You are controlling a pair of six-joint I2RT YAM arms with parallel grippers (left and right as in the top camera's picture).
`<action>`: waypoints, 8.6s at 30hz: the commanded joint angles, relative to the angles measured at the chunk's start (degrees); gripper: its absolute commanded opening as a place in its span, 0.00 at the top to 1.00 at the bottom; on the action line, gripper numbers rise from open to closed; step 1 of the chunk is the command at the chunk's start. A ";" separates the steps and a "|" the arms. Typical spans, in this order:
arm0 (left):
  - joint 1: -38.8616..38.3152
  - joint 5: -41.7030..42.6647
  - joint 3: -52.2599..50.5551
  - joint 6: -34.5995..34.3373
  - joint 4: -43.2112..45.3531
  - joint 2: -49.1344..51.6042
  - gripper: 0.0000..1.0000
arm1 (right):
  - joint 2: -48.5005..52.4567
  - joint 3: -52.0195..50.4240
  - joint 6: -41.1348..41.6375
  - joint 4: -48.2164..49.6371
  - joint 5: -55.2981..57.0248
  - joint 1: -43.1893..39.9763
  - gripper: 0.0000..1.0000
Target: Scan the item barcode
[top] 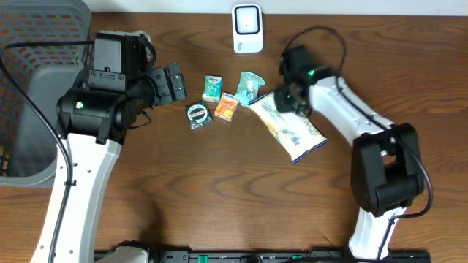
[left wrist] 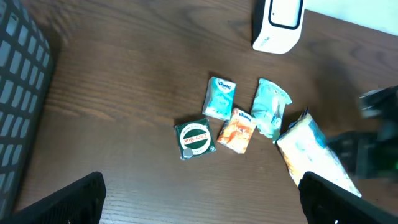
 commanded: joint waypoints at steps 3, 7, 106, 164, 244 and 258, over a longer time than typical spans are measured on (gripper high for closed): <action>0.09 -0.72 0.44 0.35 -0.15 -0.04 0.02 | -0.24 19.17 -2.60 -20.00 0.35 -5.62 0.93; 0.09 -0.72 0.44 0.35 -0.15 -0.04 0.02 | -0.17 18.99 -4.74 -29.00 -1.90 -5.64 0.97; 0.09 -0.72 0.44 0.35 -0.17 -0.04 0.02 | -1.18 3.17 -7.54 -1.66 -21.07 -7.61 0.89; 0.09 -0.72 0.44 0.35 -0.15 -0.04 0.02 | 1.95 -3.82 -5.90 -7.39 -10.14 -12.70 0.99; 0.09 -0.72 0.44 0.35 -0.15 -0.04 0.02 | 5.14 7.54 -9.53 9.31 -50.49 -26.88 0.99; 0.09 -0.72 0.44 0.35 -0.17 -0.04 0.02 | -13.31 7.54 0.98 26.75 -50.66 -15.78 0.99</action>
